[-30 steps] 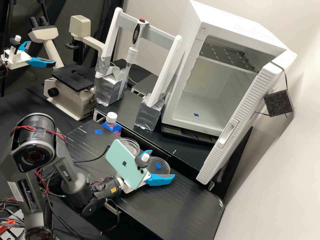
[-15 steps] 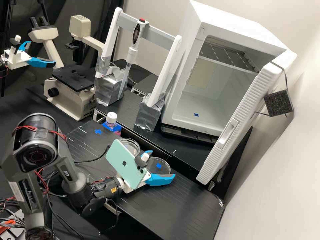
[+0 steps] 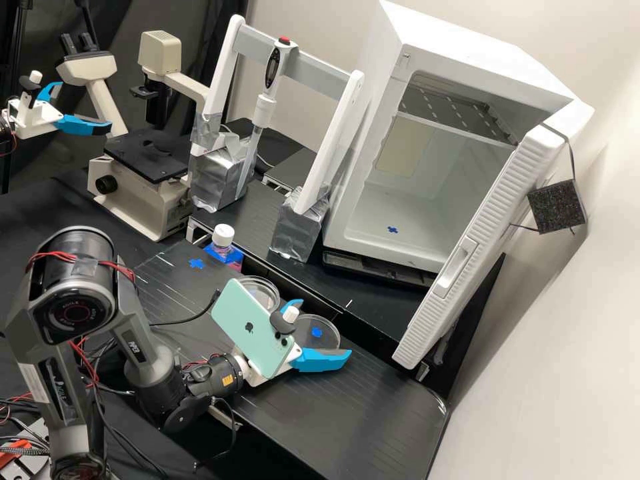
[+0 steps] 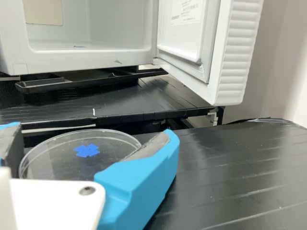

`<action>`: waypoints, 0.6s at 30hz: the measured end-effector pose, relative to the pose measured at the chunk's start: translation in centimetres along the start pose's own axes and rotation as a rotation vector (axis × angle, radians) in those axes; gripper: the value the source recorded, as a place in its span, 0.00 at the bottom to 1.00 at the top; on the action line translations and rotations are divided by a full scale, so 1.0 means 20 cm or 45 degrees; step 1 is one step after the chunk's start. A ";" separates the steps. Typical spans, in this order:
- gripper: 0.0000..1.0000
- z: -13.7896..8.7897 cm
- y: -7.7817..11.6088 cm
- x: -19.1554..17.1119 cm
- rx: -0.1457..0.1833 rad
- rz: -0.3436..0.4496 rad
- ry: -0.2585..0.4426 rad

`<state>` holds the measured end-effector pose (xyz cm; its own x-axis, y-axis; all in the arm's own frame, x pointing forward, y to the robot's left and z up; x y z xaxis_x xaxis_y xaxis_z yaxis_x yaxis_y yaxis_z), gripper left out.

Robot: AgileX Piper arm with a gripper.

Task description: Open the lid

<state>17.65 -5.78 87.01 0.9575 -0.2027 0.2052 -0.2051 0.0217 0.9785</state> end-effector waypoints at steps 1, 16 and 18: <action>1.00 0.00 0.00 0.00 -0.001 -0.001 0.000; 1.00 -0.09 0.13 -0.09 0.149 0.127 0.120; 1.00 -0.12 0.15 -0.10 0.178 0.136 0.165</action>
<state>15.58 -2.90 89.50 0.9450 -0.0785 0.3176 -0.3244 -0.1012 0.9405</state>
